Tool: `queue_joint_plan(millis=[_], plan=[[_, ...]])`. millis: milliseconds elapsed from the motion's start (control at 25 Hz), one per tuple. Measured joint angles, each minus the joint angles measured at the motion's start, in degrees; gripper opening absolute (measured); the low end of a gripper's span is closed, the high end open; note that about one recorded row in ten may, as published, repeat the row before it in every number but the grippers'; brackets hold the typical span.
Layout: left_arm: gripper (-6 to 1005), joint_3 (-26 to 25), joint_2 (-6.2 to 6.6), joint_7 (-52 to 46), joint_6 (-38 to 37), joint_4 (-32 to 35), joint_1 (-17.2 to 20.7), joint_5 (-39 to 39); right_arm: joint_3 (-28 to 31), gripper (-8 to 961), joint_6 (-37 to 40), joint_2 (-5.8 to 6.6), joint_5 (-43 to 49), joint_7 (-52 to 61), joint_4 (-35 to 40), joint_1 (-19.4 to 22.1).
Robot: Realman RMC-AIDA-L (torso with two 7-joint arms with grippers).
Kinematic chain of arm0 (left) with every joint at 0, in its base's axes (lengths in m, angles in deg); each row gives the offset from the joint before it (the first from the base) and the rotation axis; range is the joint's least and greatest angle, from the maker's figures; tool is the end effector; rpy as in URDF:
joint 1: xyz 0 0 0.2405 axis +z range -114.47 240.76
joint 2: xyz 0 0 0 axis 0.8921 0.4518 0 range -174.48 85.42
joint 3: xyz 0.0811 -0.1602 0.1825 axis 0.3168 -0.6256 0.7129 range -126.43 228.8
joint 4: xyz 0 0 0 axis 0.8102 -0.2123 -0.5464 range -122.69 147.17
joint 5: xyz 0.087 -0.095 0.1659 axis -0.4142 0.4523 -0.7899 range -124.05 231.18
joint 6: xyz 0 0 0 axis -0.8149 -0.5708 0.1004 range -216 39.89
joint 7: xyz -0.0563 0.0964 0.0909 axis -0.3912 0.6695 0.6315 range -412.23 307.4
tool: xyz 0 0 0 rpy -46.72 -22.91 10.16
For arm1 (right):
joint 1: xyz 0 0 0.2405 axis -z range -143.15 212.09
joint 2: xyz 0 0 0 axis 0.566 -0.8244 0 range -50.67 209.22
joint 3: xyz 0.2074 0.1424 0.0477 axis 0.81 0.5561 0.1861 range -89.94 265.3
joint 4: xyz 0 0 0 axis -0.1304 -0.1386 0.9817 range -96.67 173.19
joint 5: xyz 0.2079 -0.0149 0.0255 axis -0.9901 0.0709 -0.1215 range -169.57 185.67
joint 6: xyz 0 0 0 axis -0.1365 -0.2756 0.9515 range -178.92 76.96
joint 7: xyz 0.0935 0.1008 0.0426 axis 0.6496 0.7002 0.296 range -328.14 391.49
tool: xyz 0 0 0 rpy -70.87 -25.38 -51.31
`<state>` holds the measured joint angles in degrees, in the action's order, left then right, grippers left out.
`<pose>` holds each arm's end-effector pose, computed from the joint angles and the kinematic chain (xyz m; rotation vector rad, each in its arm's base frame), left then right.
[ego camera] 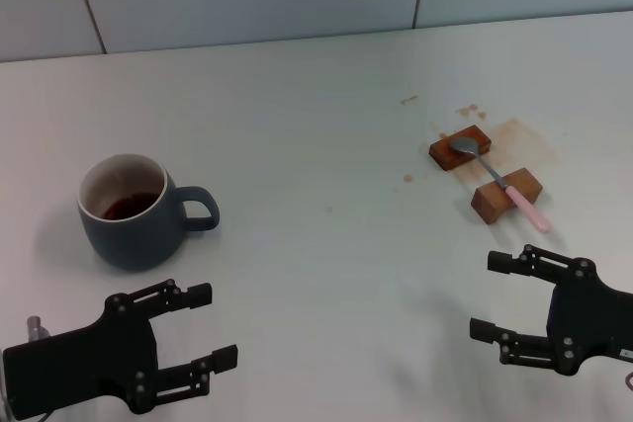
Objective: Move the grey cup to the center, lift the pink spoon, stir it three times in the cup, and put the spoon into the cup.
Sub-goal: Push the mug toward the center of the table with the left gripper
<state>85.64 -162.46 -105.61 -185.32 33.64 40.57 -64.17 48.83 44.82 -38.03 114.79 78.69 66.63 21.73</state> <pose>-0.3046 0.2444 -0.0317 -2.7751 -0.4706 -0.8664 0.3378 0.2222 -0.0021 -2.5806 0.3706 0.7624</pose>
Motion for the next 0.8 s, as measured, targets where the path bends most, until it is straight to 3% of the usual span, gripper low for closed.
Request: queue_joint_plan(millis=[240,800], plan=[[690,-0.20,0.12,0.64,0.20,0.21,-0.10,-0.16,0.00,780,0.00,-0.04,-0.21,0.04,0.15,0.00],[267,-0.43,0.08,0.71,-0.04,0.22,-0.66,0.16,0.00,772,0.00,-0.11,-0.22,0.19,0.15,-0.09]])
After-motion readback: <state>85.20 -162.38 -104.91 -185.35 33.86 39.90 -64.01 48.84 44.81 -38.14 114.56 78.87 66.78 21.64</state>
